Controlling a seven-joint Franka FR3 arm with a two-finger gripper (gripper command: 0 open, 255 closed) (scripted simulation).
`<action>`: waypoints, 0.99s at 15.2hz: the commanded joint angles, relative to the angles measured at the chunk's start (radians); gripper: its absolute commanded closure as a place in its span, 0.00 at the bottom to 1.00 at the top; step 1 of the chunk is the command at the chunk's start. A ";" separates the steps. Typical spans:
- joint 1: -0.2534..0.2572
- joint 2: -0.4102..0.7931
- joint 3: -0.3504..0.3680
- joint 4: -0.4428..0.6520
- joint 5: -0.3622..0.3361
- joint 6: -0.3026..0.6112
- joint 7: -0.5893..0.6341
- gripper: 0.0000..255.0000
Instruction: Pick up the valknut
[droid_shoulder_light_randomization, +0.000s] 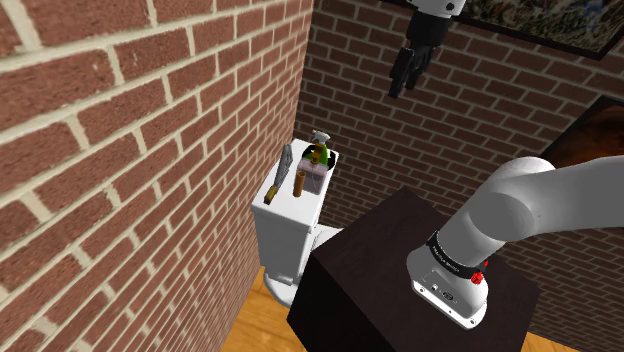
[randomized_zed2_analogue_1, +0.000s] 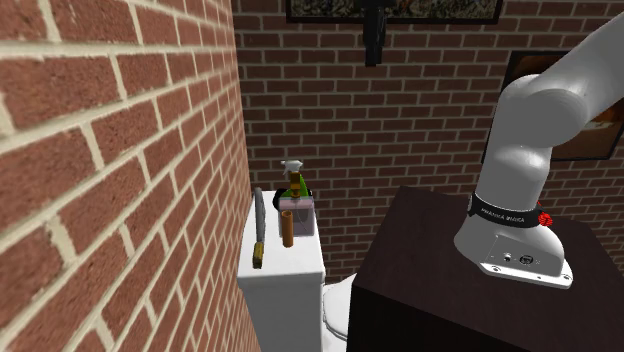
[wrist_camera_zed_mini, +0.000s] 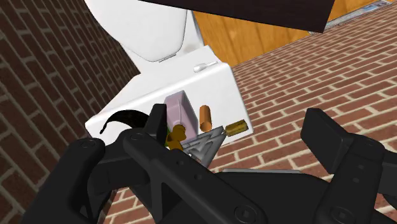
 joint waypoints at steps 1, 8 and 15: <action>0.000 0.000 0.000 0.000 0.000 0.000 0.000 0.00; -0.033 0.235 0.080 0.017 0.052 0.194 0.210 0.00; -0.066 0.507 0.135 0.103 0.063 0.358 0.411 0.00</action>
